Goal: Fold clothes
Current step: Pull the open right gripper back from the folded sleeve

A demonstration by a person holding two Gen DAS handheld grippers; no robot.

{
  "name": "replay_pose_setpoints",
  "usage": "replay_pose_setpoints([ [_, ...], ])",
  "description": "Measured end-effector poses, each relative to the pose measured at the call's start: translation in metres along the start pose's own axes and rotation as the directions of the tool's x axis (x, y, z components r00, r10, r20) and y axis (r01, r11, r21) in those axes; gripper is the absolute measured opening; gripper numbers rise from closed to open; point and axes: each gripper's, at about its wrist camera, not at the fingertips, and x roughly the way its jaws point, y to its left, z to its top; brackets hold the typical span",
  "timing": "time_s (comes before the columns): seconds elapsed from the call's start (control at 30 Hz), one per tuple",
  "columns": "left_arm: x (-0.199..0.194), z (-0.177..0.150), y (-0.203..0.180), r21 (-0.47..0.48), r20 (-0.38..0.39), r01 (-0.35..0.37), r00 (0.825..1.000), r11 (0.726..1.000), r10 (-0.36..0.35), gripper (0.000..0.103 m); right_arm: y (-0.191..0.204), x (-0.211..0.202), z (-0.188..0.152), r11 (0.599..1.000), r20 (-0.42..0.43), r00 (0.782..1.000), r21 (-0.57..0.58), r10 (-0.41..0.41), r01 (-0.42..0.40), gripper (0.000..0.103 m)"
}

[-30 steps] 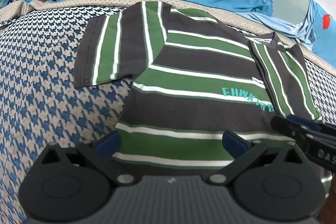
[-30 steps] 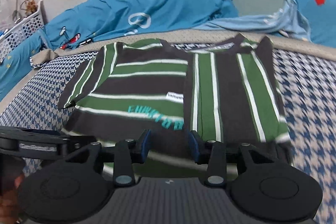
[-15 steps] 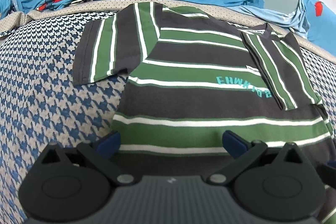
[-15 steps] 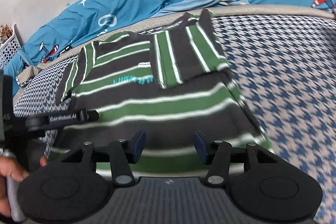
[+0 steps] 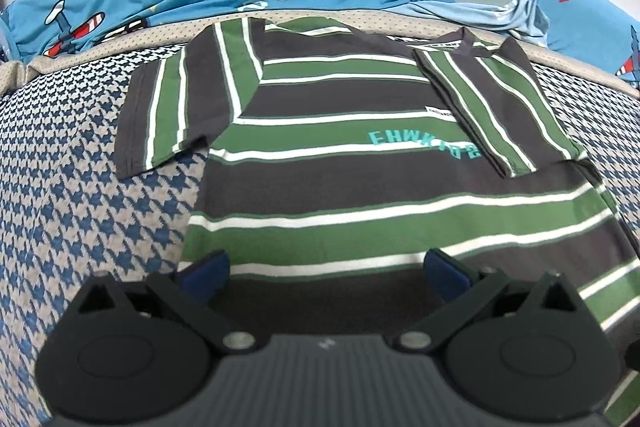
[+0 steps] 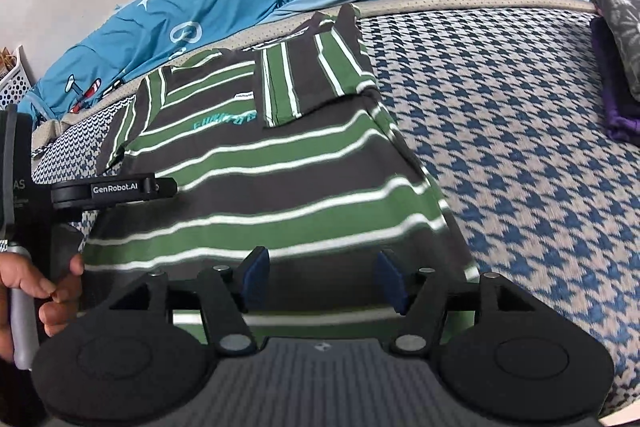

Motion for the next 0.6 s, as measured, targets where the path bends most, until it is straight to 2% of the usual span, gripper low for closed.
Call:
replay_pose_setpoints([
  [0.3, -0.005, -0.003, 0.002, -0.005, 0.003, 0.008, 1.000, 1.000, -0.008, 0.103, -0.006, 0.001, -0.003, 1.000, -0.011, 1.000, 0.029, -0.008, 0.008, 0.060],
  [0.6, -0.003, 0.003, 0.013, -0.091, 0.000, 0.028, 1.000, 0.995, -0.029, 0.103, -0.002, 0.007, -0.006, 1.000, -0.022, 1.000, 0.023, 0.000, 0.001, 0.061],
])
